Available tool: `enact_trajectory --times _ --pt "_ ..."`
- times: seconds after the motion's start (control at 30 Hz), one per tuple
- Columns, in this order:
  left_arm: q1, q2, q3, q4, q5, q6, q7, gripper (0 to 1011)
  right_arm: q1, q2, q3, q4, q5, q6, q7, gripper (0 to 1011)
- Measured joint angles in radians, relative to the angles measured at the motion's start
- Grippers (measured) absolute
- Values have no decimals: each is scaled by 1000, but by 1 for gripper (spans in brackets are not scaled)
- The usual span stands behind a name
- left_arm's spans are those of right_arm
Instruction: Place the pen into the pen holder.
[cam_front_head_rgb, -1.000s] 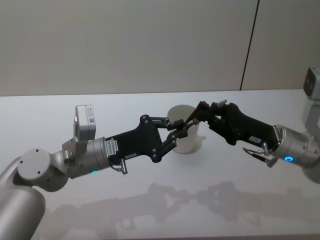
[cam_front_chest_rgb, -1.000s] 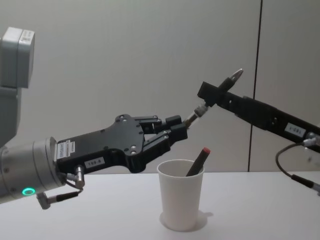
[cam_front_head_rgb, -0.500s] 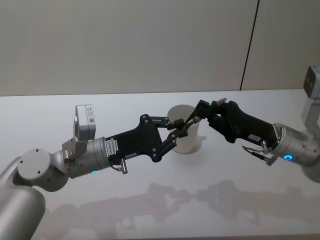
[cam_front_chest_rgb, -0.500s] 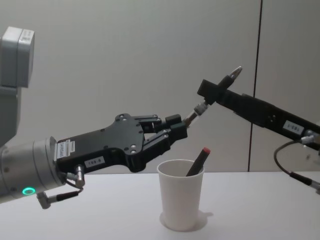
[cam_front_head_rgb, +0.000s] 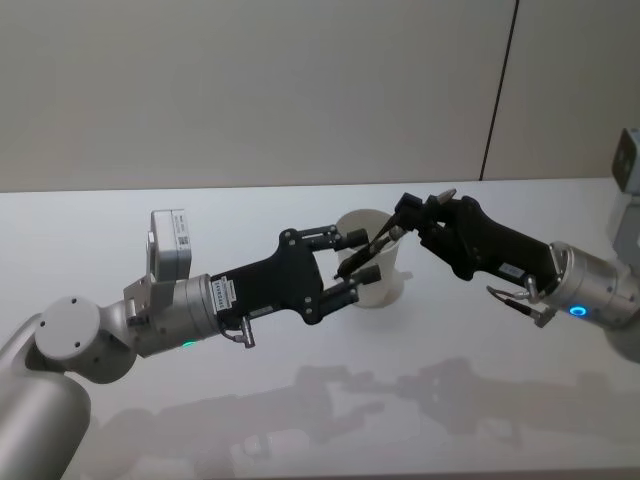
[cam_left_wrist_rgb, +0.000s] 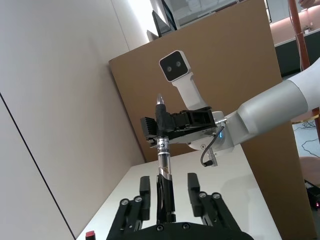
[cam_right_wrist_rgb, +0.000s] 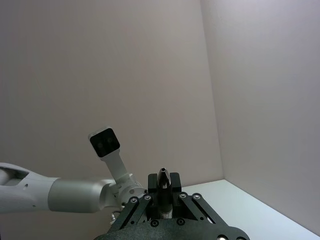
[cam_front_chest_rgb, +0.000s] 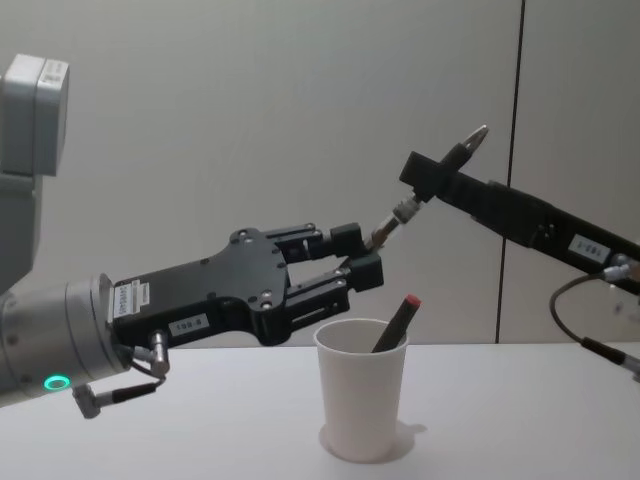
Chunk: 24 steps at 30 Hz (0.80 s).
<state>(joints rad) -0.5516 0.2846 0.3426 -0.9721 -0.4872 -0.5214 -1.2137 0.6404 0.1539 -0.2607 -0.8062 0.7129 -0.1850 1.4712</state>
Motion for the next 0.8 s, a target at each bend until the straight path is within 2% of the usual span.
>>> enact_trajectory --times 0.03,0.13,0.2,0.23,0.43,0.57,0.67,0.8 --pt "0 0 0 0 0 0 0 481 0 0 0 0 0 0 0 130" --pt "0 0 0 0 0 0 0 550 1 1 -1 1 1 -1 -1 130" --pt "0 0 0 0 0 0 0 639 2 2 -2 1 3 -2 -1 130" --pt "0 0 0 0 0 0 0 639 2 2 -2 1 3 -3 -2 130" --pt "0 0 0 0 0 0 0 849 3 4 -4 1 7 -5 -3 130" --pt "0 0 0 0 0 0 0 947 3 5 -5 0 8 -6 -5 130" --pt "0 0 0 0 0 0 0 1003 3 7 -6 -2 9 -8 -8 130" --pt "0 0 0 0 0 0 0 1003 1 10 -6 -10 9 -15 -23 130"
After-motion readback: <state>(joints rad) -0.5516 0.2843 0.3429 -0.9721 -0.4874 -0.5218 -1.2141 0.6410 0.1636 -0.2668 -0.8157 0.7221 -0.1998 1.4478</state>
